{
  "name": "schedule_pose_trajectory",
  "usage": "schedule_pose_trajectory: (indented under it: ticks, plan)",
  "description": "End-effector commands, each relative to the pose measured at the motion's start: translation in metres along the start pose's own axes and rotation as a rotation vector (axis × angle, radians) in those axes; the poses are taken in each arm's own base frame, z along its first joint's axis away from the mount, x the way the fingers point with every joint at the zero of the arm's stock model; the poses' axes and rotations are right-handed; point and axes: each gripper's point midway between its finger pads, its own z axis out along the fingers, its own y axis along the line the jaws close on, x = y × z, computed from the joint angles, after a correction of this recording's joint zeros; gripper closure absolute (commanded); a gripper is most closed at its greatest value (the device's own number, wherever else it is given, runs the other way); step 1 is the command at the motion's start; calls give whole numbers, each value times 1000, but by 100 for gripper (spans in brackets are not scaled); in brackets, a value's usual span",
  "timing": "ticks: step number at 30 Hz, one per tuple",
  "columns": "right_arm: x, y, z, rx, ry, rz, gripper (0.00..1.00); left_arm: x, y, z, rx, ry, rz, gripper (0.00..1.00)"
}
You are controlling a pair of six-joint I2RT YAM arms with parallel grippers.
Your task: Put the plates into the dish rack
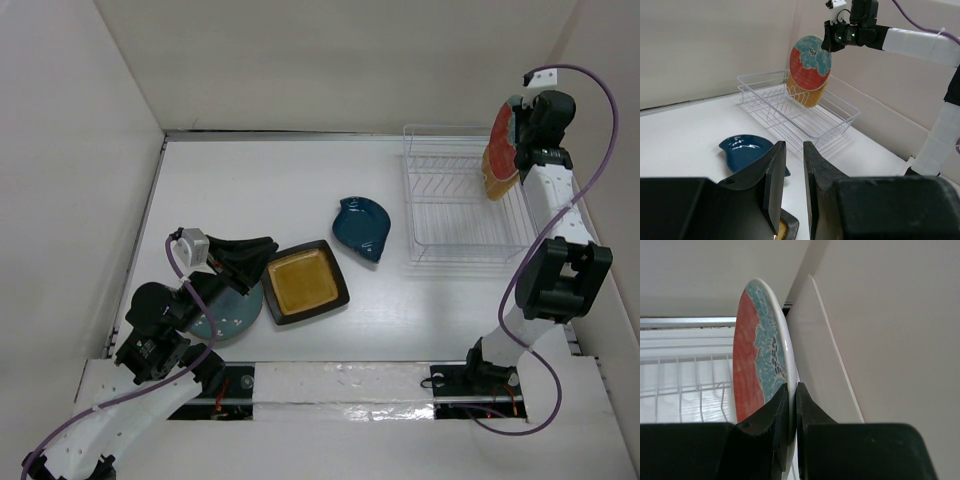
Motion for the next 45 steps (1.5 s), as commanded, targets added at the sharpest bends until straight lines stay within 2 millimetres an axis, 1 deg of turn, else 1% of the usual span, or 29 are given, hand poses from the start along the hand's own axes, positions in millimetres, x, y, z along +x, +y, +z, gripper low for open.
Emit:
schedule_pose_trajectory:
  ticks: [1, 3, 4, 5, 8, 9, 10, 12, 14, 16, 17, 19, 22, 24, 27, 28, 29, 30, 31, 34, 35, 37, 39, 41, 42, 43, 44, 45]
  plan:
    - [-111, -43, -26, 164, -356, 23, 100, -23, -7, 1, 16, -67, 6, 82]
    - [-101, -34, -22, 147, -338, 21, 100, -24, -9, 1, 26, -68, 6, 82]
    - [-99, -33, -22, 148, -339, 18, 100, -25, -11, 0, 36, -73, 6, 82]
    - [-91, -30, -19, 145, -325, 9, 100, -26, -11, -1, 35, -77, 8, 82]
    - [-82, -25, -15, 134, -310, 8, 100, -24, -8, 0, 21, -72, 6, 82]
    - [-74, -21, -12, 125, -294, 4, 100, -25, -9, 0, 26, -72, 6, 82]
    - [-75, -15, -14, 115, -306, 3, 100, -25, -12, -1, 42, -73, 6, 82]
    - [-63, -10, -11, 105, -286, -3, 100, -27, -12, -2, 42, -81, 7, 82]
    - [-58, -8, -8, 105, -276, 3, 100, -25, -9, -1, 24, -77, 5, 82]
    - [-49, -4, -6, 98, -266, 17, 100, -24, -11, -1, 38, -69, 4, 82]
    - [-47, 3, -7, 83, -268, 20, 100, -25, -13, -1, 47, -71, 2, 82]
    - [-40, 6, -6, 80, -263, 27, 100, -26, -12, -1, 43, -80, 3, 82]
    - [-33, 9, -3, 81, -249, 40, 100, -23, -9, 0, 29, -66, 1, 82]
    - [-28, 11, -4, 75, -252, 58, 100, -24, -12, -1, 45, -70, 3, 82]
    - [-24, 14, -3, 72, -248, 87, 93, -27, -11, -2, 35, -83, 4, 82]
    - [-23, 15, -2, 70, -246, 98, 85, -25, -10, -1, 29, -77, 2, 82]
    - [-22, 12, -1, 69, -243, 111, 80, -24, -10, -1, 31, -72, 2, 82]
    - [-20, 14, -2, 63, -240, 128, 75, -25, -12, -1, 39, -72, 3, 82]
    - [-20, 13, -3, 65, -244, 135, 64, -26, -14, -2, 49, -77, 3, 82]
    - [-34, 4, -9, 93, -273, 190, 47, -25, -10, -1, 31, -77, 3, 82]
    - [-39, 1, -11, 103, -277, 210, 45, -23, -9, 0, 28, -69, 2, 82]
    - [-59, -4, -19, 100, -312, 272, 39, -23, -12, 0, 45, -65, 1, 82]
    - [-69, -4, -26, 76, -328, 327, 38, -24, -13, 0, 47, -71, 3, 82]
    - [-90, -7, -39, 64, -362, 383, 38, -24, -9, 1, 27, -71, 3, 82]
    - [-103, -3, -51, 27, -382, 448, 38, -21, -7, 2, 19, -60, 3, 82]
    - [-112, 0, -60, 8, -400, 493, 42, -21, -8, 2, 24, -58, 3, 82]
    - [-115, 11, -67, -36, -406, 517, 52, -21, -9, 2, 31, -57, 3, 82]
    - [-124, 33, -81, -106, -417, 559, 65, -22, -10, 2, 35, -62, 6, 83]
